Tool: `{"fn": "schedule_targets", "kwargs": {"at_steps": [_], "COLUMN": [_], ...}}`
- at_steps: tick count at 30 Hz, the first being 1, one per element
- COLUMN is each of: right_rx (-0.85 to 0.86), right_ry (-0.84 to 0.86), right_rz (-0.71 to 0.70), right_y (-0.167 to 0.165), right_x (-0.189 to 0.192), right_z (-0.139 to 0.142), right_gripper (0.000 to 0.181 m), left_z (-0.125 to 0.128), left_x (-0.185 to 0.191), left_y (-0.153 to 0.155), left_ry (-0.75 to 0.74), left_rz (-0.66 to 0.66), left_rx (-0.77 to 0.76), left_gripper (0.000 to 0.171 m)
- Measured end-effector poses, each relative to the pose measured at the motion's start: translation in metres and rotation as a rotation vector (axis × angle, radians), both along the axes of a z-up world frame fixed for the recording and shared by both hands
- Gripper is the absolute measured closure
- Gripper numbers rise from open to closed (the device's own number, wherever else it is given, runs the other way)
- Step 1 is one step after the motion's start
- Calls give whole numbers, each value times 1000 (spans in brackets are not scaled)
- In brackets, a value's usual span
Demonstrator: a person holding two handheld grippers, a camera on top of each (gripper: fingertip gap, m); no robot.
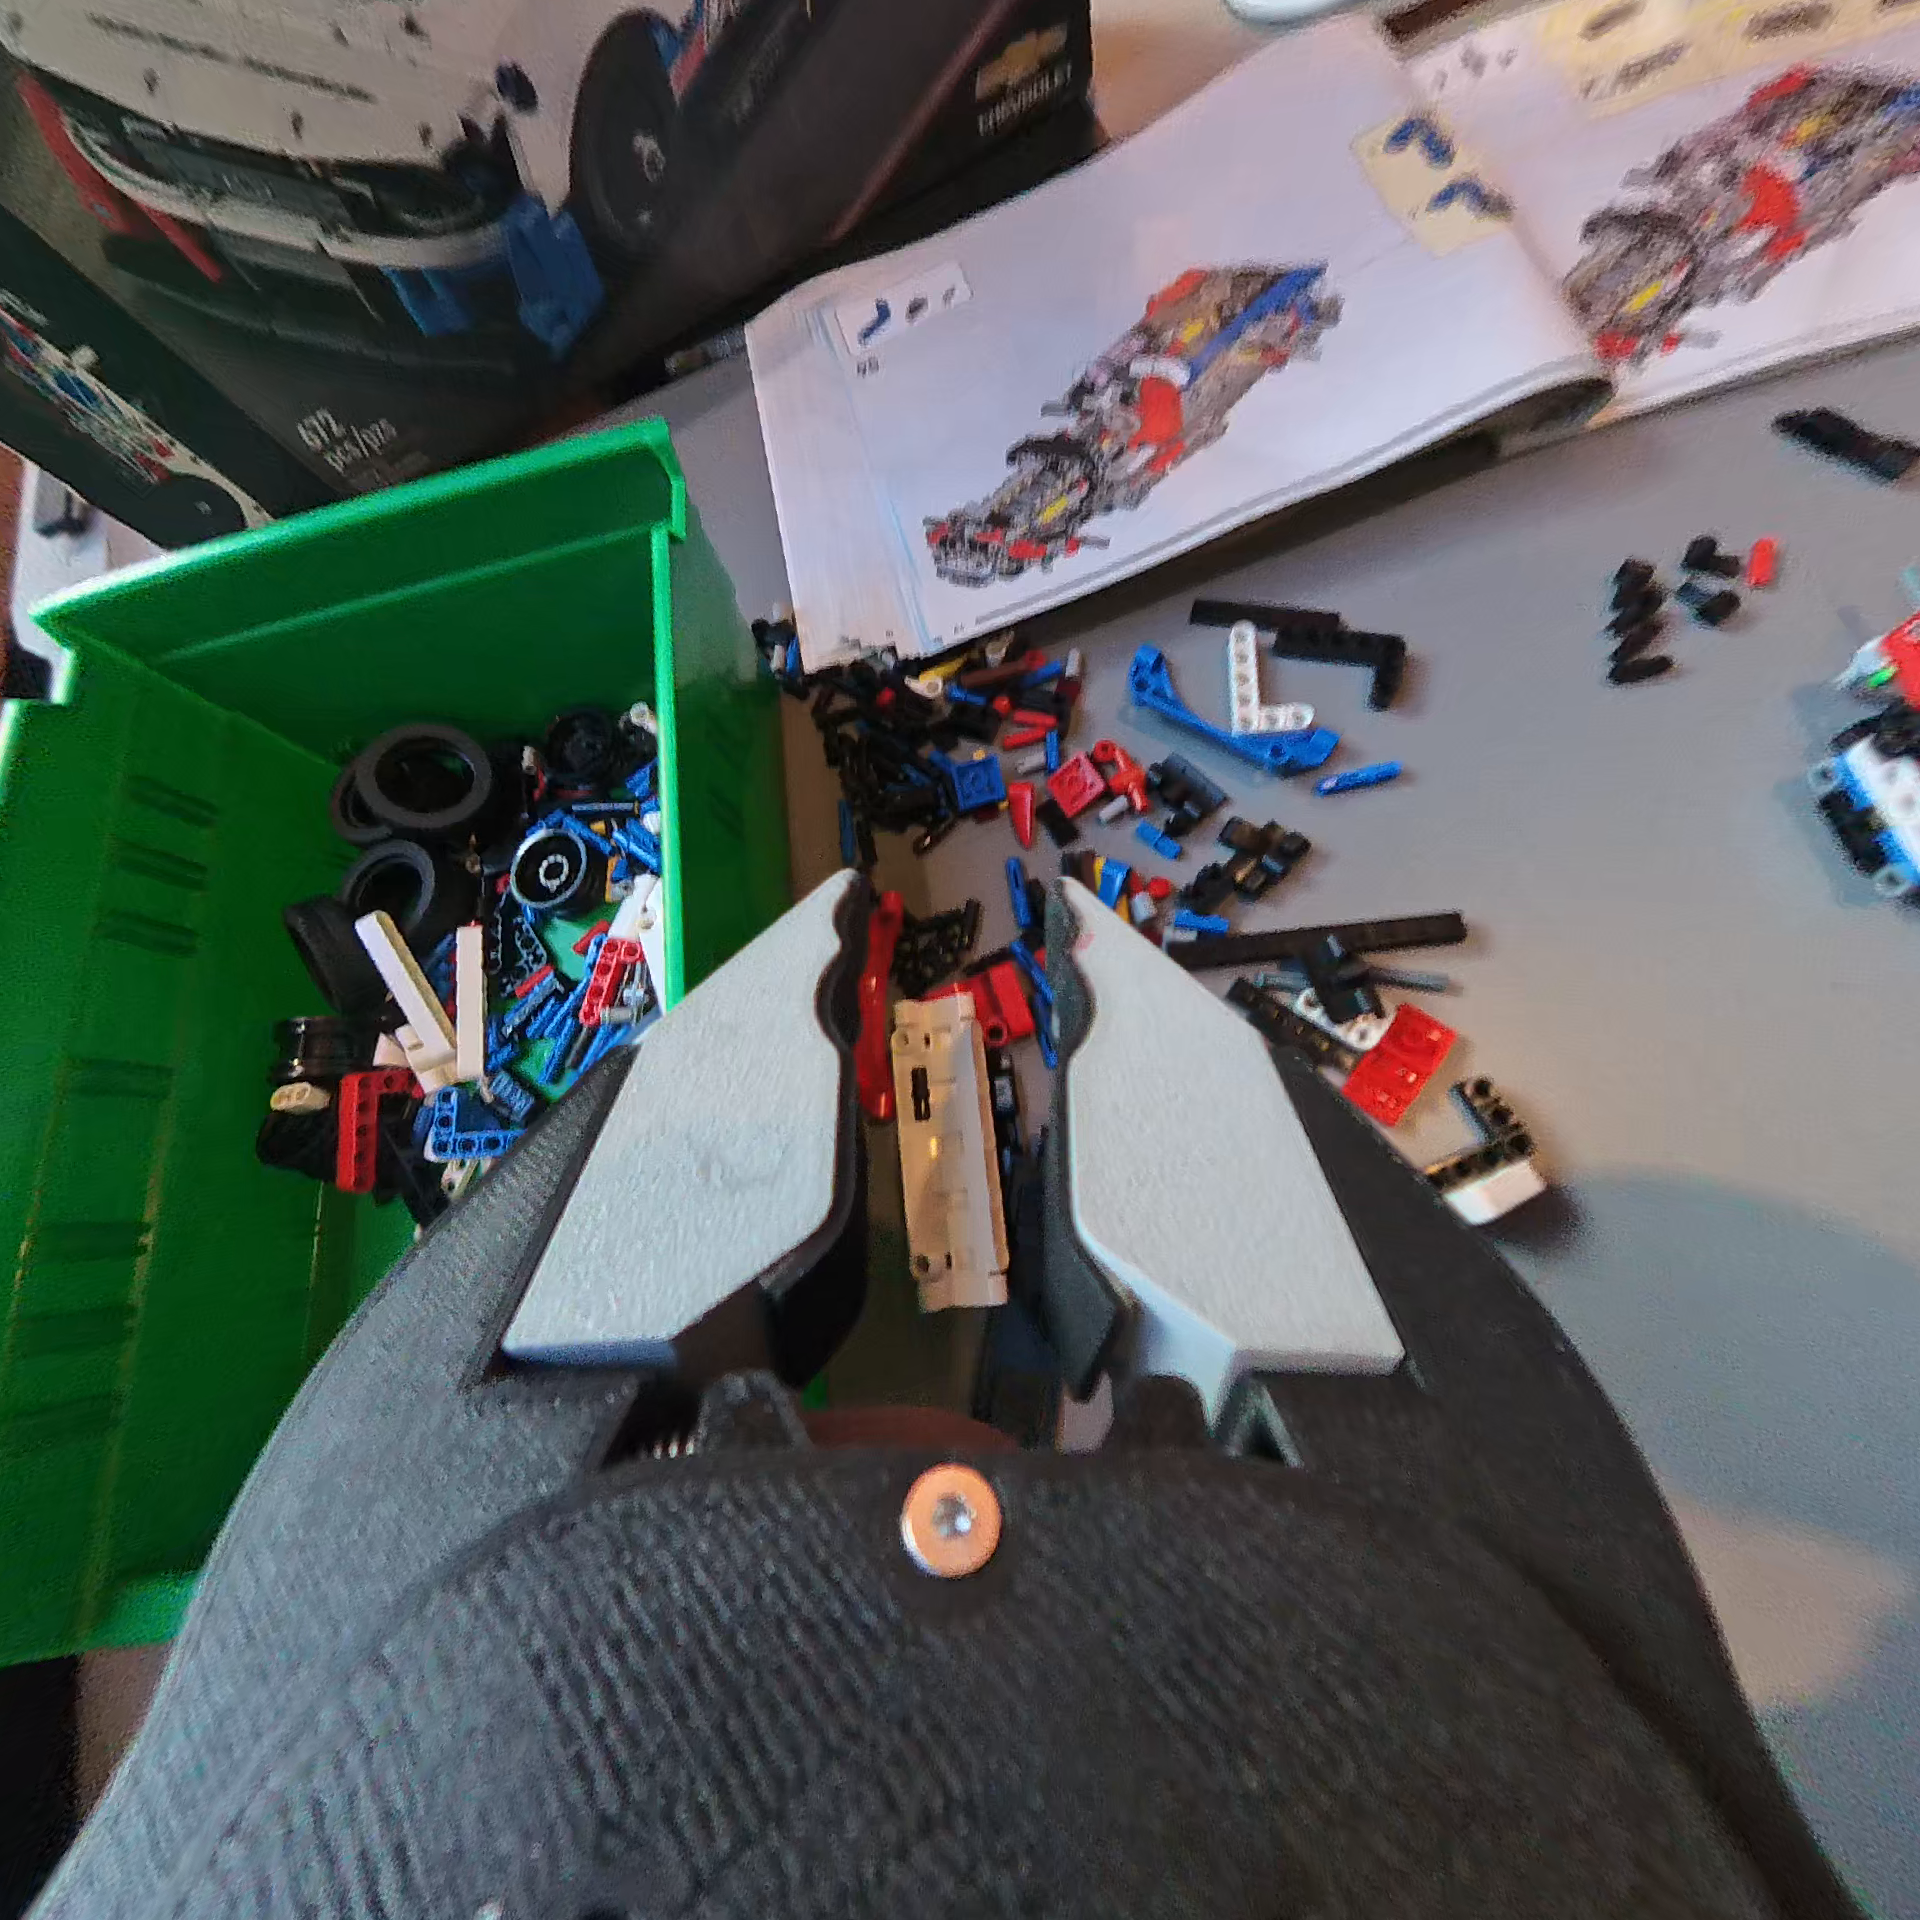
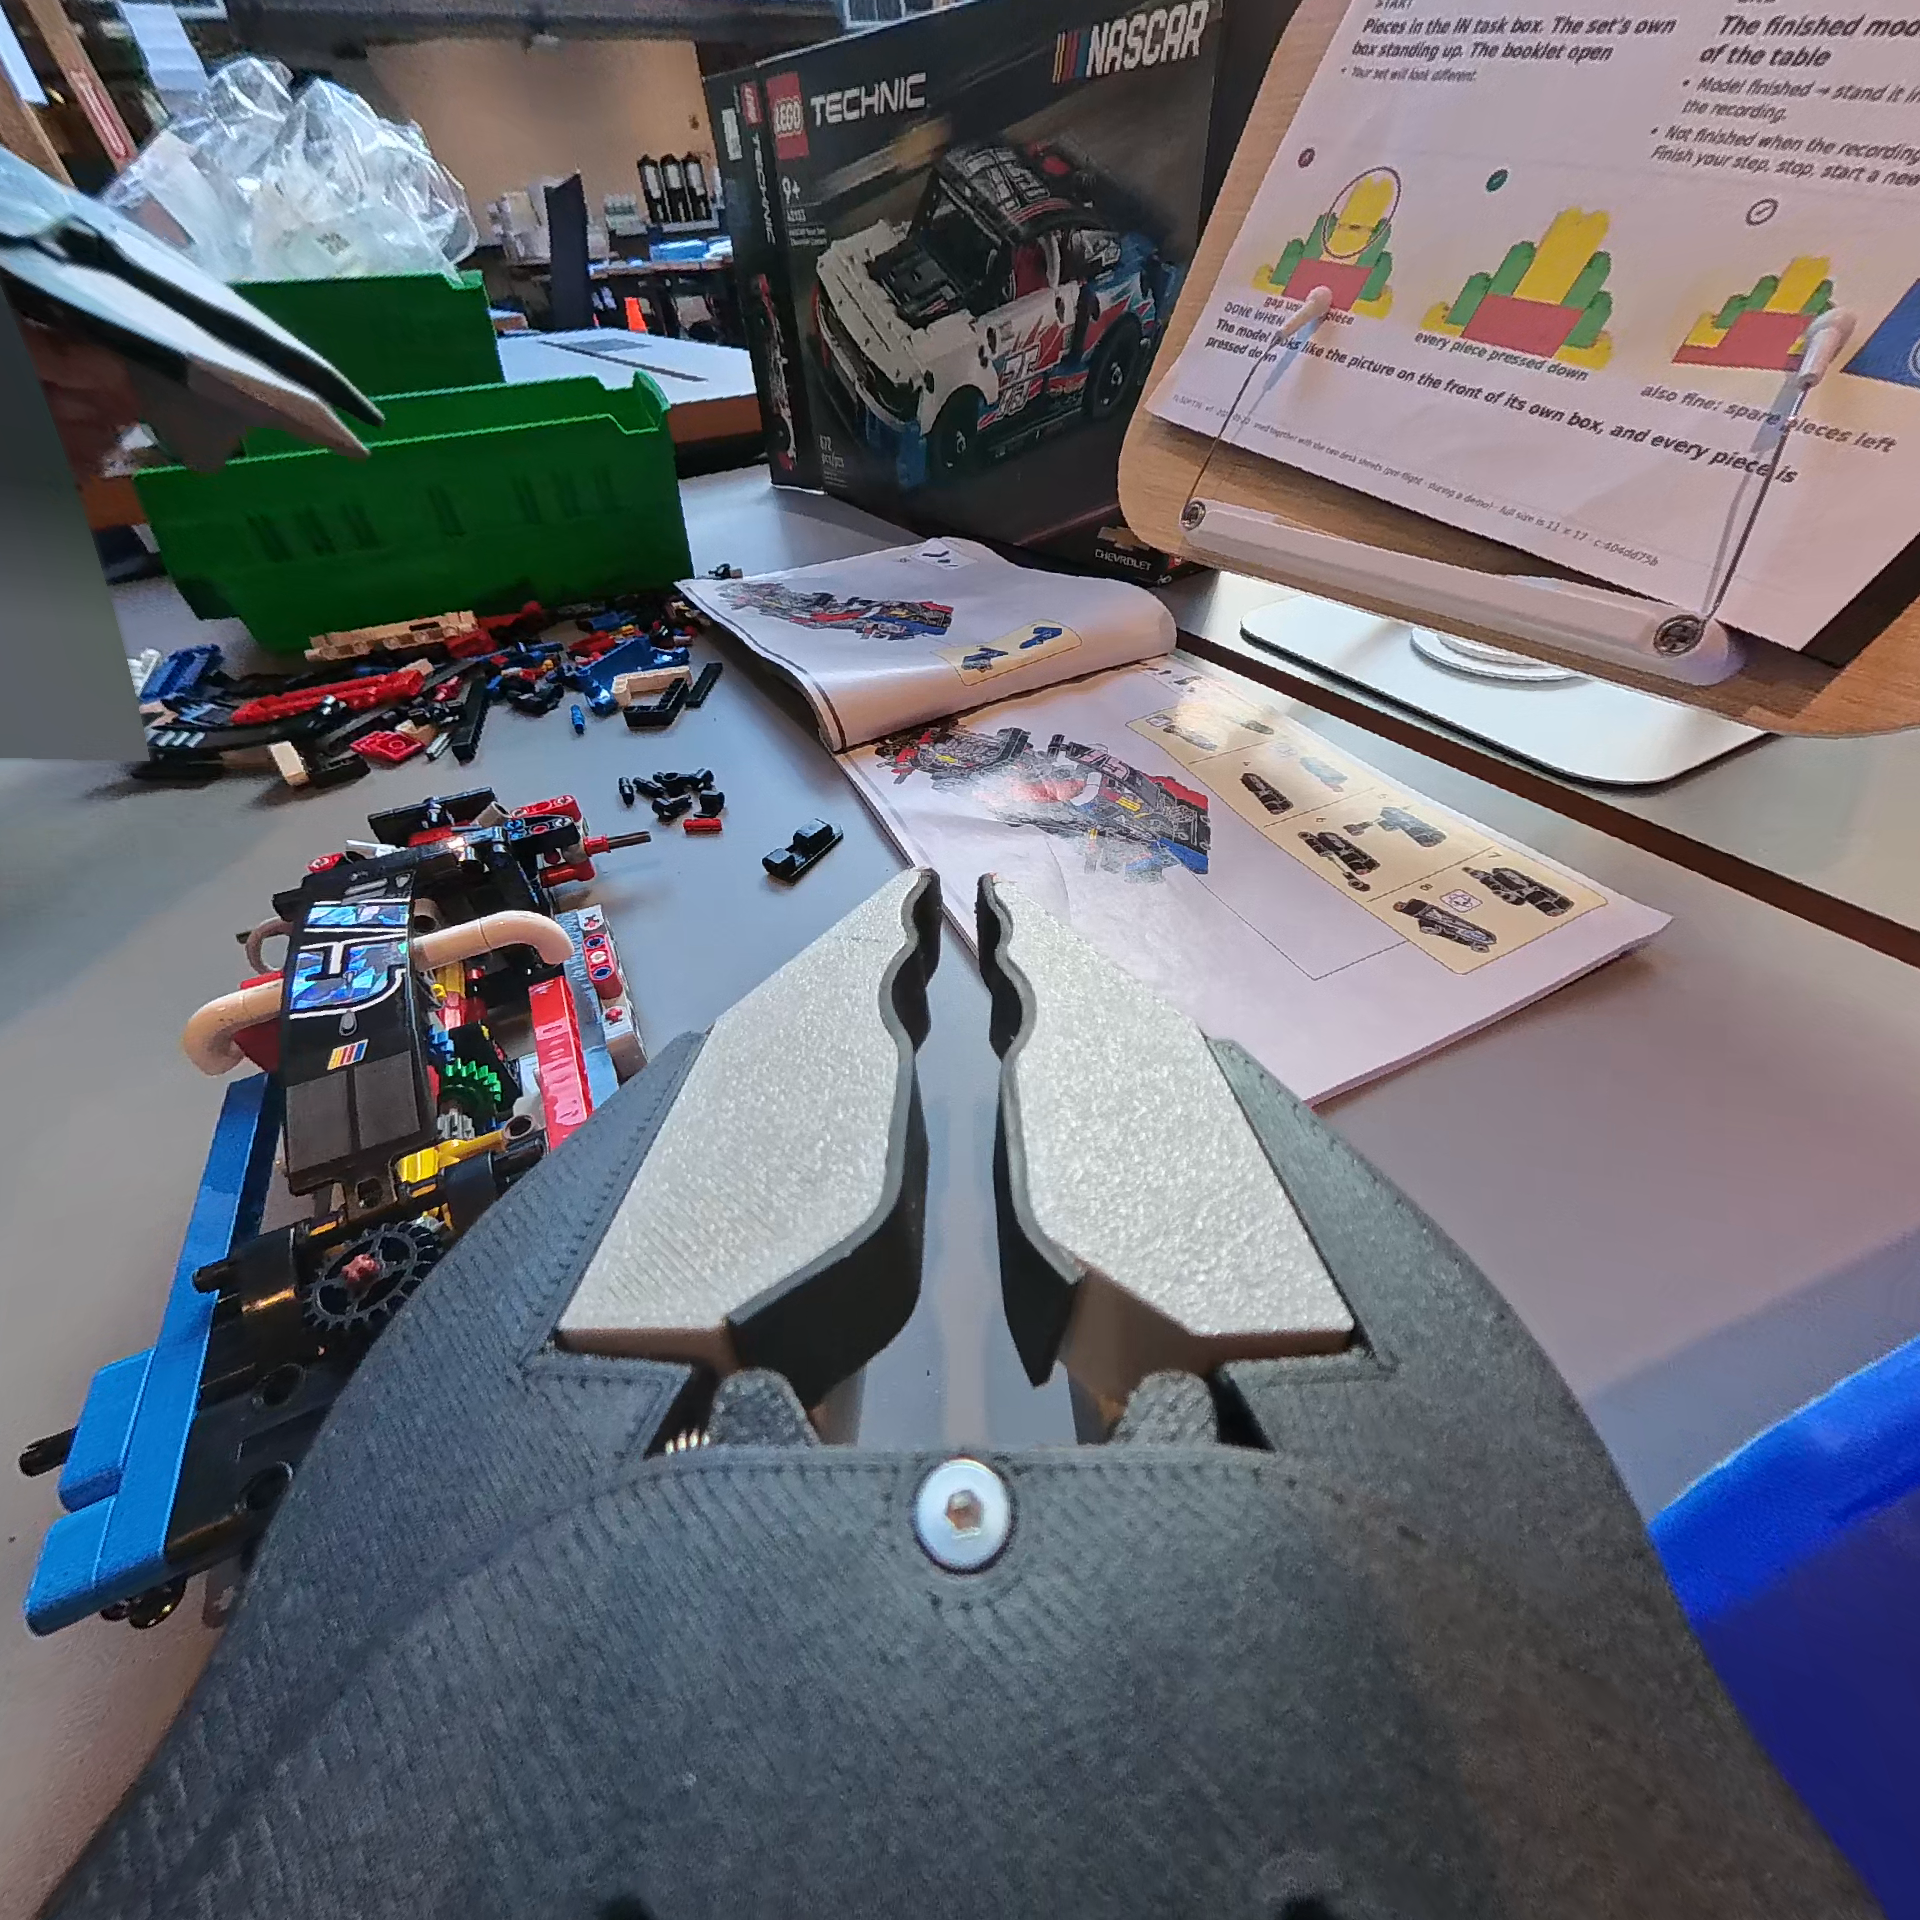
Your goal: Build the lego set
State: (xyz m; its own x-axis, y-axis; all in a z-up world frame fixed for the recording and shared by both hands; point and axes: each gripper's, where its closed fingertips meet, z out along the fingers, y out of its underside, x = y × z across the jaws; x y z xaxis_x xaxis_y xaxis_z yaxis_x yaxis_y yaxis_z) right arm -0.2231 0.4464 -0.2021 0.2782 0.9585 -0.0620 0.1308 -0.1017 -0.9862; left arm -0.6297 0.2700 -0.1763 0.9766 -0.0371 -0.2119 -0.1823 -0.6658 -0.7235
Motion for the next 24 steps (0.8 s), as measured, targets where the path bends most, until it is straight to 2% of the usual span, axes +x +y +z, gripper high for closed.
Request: {"fn": "schedule_targets", "kwargs": {"at_steps": [6, 11, 17, 21, 22, 23, 24], "right_rx": [1, 1, -1, -2, -2, -3, -3], "right_ry": [-1, 0, 1, 2, 2, 2, 2], "right_rz": [0, -1, 0, 1, 1, 0, 0], "right_y": [0, 0, 0, 0, 0, 0, 0], "right_x": [0, 0, 0, 0, 0, 0, 0], "right_z": [0, 0, 0, 0, 0, 0, 0], "right_gripper": [178, 179, 179, 178, 179, 179, 179], "left_z": [-57, -82, -96, -100, -99, -96, -92], "left_x": [-11, -19, -25, -22, -22, -22, -22], "left_y": [-17, -31, -42, -43, -43, -41, -39], "left_ry": [92, 71, 74, 42, 36, 35, 37], "left_rz": [20, 66, 74, 34, 31, 29, 29], "left_rx": [-278, -409, -489, -501, -494, -477, -457], "left_gripper": [141, 136, 137, 145, 149, 163, 165]}}
